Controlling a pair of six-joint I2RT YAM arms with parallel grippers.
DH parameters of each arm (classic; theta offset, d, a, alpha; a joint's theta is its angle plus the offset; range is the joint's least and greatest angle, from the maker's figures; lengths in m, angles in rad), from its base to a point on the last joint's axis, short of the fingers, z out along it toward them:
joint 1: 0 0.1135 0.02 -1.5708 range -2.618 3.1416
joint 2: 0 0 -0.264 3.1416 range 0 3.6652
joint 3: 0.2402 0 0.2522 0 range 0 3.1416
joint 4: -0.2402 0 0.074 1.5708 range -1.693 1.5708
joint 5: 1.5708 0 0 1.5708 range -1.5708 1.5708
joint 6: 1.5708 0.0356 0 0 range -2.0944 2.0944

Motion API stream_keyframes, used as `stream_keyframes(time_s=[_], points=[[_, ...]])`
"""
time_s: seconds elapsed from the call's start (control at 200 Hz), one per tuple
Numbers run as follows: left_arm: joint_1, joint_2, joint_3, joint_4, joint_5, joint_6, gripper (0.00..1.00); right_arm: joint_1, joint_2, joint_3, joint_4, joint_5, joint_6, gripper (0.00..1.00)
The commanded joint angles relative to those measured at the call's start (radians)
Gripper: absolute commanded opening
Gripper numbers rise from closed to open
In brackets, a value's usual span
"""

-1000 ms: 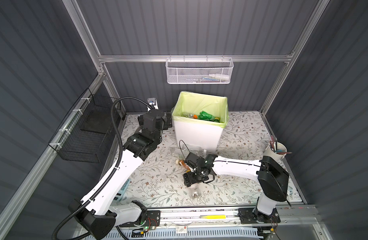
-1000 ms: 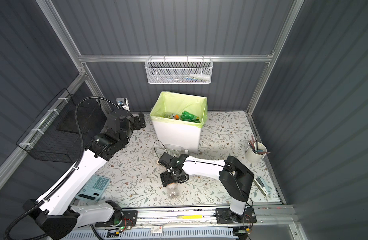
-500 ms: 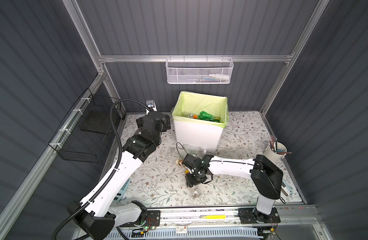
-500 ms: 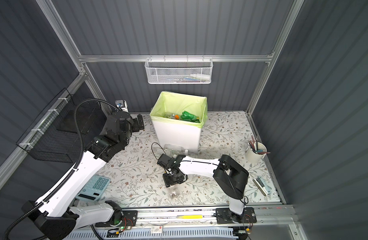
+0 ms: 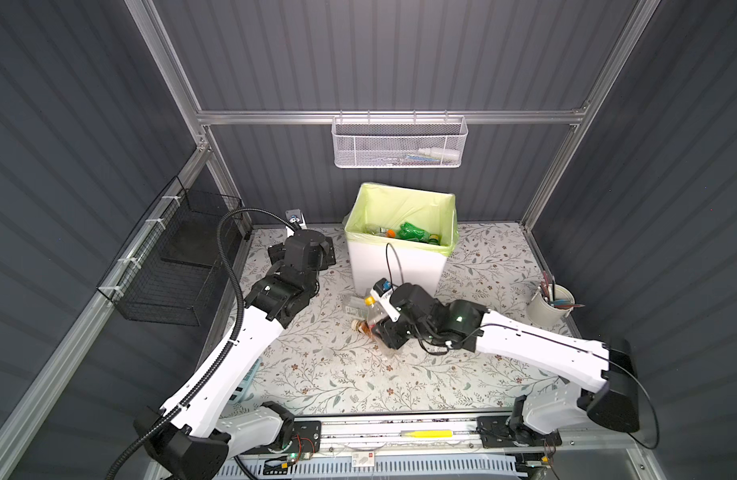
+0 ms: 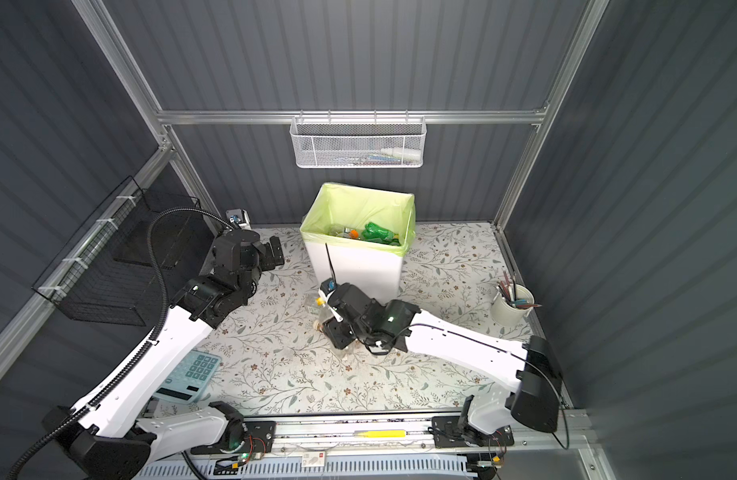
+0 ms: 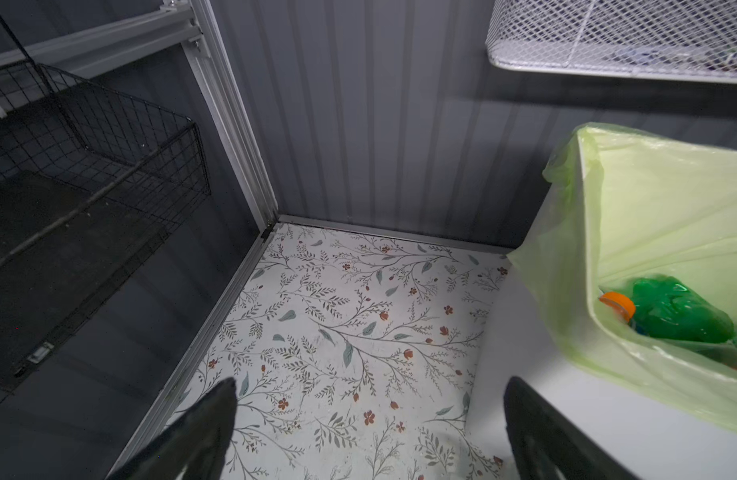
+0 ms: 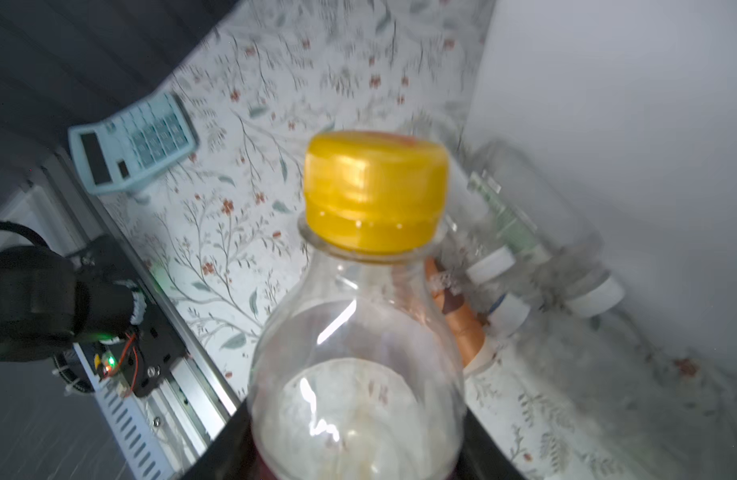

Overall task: Throw the plastic bottles in the bin
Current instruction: 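Lift the red-labelled bottle with the right gripper and release it over the bin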

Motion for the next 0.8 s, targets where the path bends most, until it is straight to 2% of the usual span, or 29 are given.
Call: stream_keyframes(time_s=[0.0,0.085,0.175,0.29,0.365,0.49,0.69,0.74,0.791], points=[[0.038,-0.013,-0.048,0.008,0.077,-0.050,1.00,-0.017,-0.080,0.118,0.086,0.112,-0.256,0.53],[0.059,-0.002,-0.075,0.001,0.115,-0.065,1.00,-0.039,-0.112,0.218,0.089,0.184,-0.366,0.47],[0.061,0.008,-0.104,-0.003,0.131,-0.067,1.00,-0.072,-0.149,0.280,0.163,0.252,-0.464,0.47],[0.060,0.004,-0.138,0.015,0.172,-0.054,1.00,-0.160,-0.187,0.306,0.288,0.207,-0.533,0.46],[0.060,0.000,-0.154,0.019,0.190,-0.047,1.00,-0.240,-0.169,0.363,0.301,0.130,-0.512,0.45],[0.060,-0.006,-0.171,0.011,0.223,-0.052,1.00,-0.329,-0.093,0.433,0.299,0.070,-0.493,0.46],[0.058,-0.019,-0.232,-0.012,0.297,-0.194,1.00,-0.527,0.124,0.434,0.127,-0.115,-0.219,0.48],[0.055,-0.027,-0.257,-0.014,0.319,-0.234,1.00,-0.549,0.181,0.469,0.036,-0.090,-0.206,0.54],[0.046,-0.038,-0.280,-0.023,0.326,-0.273,1.00,-0.565,0.214,0.531,-0.012,-0.042,-0.197,0.70]])
